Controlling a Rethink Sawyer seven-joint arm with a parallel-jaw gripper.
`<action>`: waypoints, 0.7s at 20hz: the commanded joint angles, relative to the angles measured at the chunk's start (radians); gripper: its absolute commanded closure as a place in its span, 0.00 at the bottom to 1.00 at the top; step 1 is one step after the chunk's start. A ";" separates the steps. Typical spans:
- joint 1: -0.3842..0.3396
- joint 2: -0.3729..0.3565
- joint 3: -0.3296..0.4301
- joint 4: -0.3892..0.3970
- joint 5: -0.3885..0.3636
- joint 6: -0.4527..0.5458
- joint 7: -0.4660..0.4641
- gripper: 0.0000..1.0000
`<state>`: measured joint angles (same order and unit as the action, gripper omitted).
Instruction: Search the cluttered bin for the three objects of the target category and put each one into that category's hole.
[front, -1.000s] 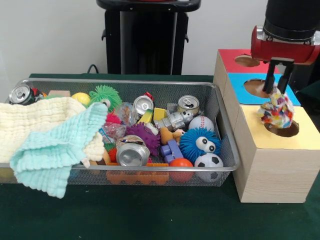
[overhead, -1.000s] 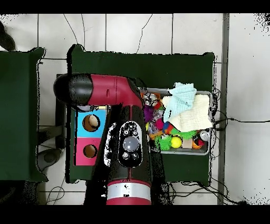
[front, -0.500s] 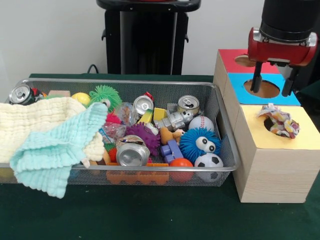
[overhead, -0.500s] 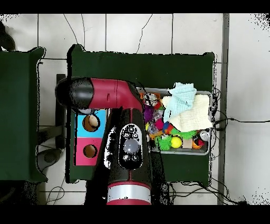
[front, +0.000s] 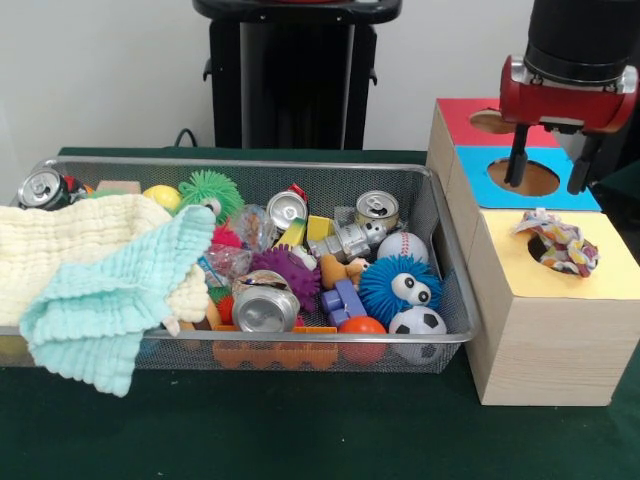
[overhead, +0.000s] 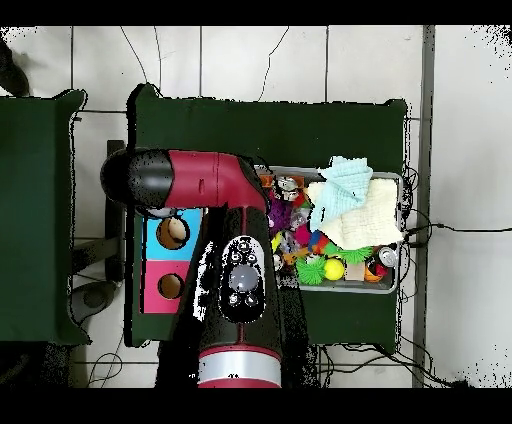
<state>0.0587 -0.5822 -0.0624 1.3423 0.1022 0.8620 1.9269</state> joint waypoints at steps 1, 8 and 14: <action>-0.003 0.007 0.012 0.121 -0.012 -0.061 0.155 0.00; -0.005 0.024 0.005 0.089 -0.026 -0.055 0.133 0.00; 0.003 0.050 -0.002 0.064 -0.034 -0.074 0.145 1.00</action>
<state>0.0628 -0.5802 -0.0764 1.3421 0.0993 0.8456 1.9269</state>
